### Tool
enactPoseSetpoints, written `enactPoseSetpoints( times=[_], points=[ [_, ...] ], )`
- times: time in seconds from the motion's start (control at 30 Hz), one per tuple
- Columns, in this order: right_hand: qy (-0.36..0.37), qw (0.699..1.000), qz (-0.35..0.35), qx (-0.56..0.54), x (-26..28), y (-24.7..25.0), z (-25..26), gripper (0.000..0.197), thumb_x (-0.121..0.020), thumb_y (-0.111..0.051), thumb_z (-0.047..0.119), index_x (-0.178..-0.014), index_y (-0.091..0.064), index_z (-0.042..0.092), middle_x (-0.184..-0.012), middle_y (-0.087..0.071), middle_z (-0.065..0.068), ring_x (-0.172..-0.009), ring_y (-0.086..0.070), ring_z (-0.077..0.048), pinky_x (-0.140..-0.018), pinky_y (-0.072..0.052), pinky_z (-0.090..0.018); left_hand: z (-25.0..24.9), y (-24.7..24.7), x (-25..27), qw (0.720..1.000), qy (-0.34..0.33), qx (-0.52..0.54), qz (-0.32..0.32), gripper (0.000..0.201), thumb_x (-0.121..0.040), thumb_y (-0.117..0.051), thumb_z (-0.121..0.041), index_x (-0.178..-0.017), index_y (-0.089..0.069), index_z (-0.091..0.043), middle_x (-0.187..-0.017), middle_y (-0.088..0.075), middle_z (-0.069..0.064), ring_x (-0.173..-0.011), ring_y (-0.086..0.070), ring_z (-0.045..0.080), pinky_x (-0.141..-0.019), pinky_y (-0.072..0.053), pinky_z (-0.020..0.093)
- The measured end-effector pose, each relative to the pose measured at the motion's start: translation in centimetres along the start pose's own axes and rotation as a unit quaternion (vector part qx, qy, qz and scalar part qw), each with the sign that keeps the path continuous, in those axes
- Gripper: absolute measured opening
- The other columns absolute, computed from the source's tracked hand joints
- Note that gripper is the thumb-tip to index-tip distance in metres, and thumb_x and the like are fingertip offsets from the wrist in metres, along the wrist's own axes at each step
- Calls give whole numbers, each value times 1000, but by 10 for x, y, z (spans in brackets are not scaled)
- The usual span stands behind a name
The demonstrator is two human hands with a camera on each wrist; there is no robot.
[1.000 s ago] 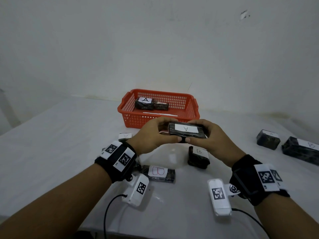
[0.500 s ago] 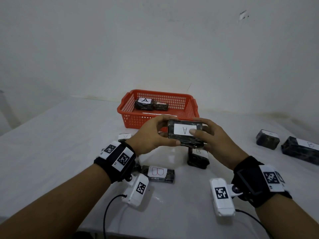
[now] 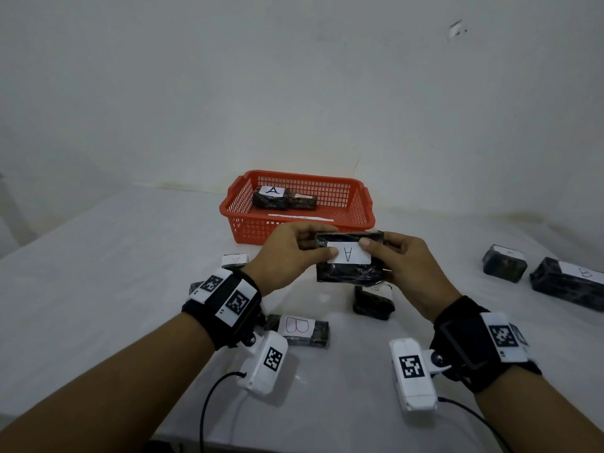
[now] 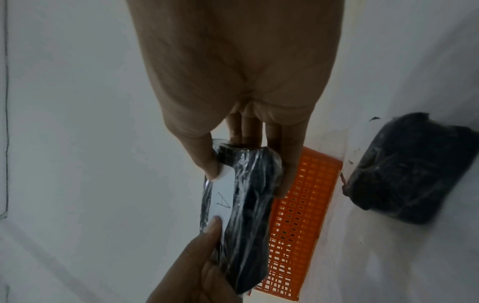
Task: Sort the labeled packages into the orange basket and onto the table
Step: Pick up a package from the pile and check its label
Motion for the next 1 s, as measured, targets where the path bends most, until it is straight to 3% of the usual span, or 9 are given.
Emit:
enactPoseSetpoints(
  times=[0.13, 0.3, 0.5, 0.63, 0.73, 0.9, 1.0],
  points=[
    [7, 1000, 0, 7, 1, 0, 2, 22, -96, -72, 18, -117, -76, 9, -103, -82, -10, -95, -80, -30, -86, -64, -40, 2, 1, 1, 1000, 4, 22, -9, 30, -92, -74, -4, -122, -72, -7, -115, -77, 11, -107, -75, 21, -91, -62, 33],
    [3, 999, 36, 17, 4, -5, -1, 36, -87, -81, 6, -122, -72, 10, -108, -81, -8, -99, -79, -25, -86, -64, -35, 2, 2, 1, 1000, -4, 21, -17, 27, -92, -73, -2, -118, -73, -9, -112, -78, 10, -102, -76, 19, -86, -63, 28],
    [15, 999, 23, 32, 4, -2, 1, 36, -86, -82, 4, -120, -73, 10, -105, -82, -8, -96, -80, -26, -87, -64, -36, 2, 0, 2, 1000, -1, 30, -9, 31, -90, -75, -2, -121, -72, -4, -114, -77, 12, -105, -76, 20, -89, -62, 29],
    [23, 999, 14, 30, 3, -5, 3, 27, -89, -80, 13, -116, -75, 9, -101, -82, -5, -93, -80, -22, -75, -62, -25, 1, -4, 0, 1000, -7, 10, -2, 33, -88, -78, -4, -121, -72, -5, -114, -78, 10, -105, -76, 22, -91, -62, 33],
    [28, 999, 3, 37, 3, -6, 5, 26, -89, -81, 15, -114, -77, 10, -100, -83, -4, -90, -80, -21, -76, -63, -25, 2, -7, 1, 1000, 8, 22, 14, 36, -88, -78, -3, -124, -71, -6, -116, -77, 10, -105, -76, 21, -91, -62, 32],
    [9, 999, 26, 15, 4, -7, 1, 29, -90, -78, 5, -119, -73, 6, -107, -82, -8, -96, -80, -24, -82, -64, -28, 6, 3, -2, 1000, 2, 10, -26, 37, -87, -78, 0, -122, -72, -8, -117, -77, 9, -107, -75, 20, -93, -62, 36],
    [21, 999, 10, 22, 3, -1, 1, 27, -90, -77, 1, -116, -73, 3, -103, -82, -9, -93, -80, -25, -77, -63, -25, 6, 2, -1, 1000, 0, 15, -9, 44, -89, -78, -6, -131, -68, -11, -124, -75, 4, -114, -72, 19, -98, -60, 35]
  ],
)
Point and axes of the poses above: each hand's wrist, its own x-axis away from the middle knuckle, its own y-axis out of the back of the hand, z = x × y, the point moved 7 cm from there along -x, towards the middle knuckle
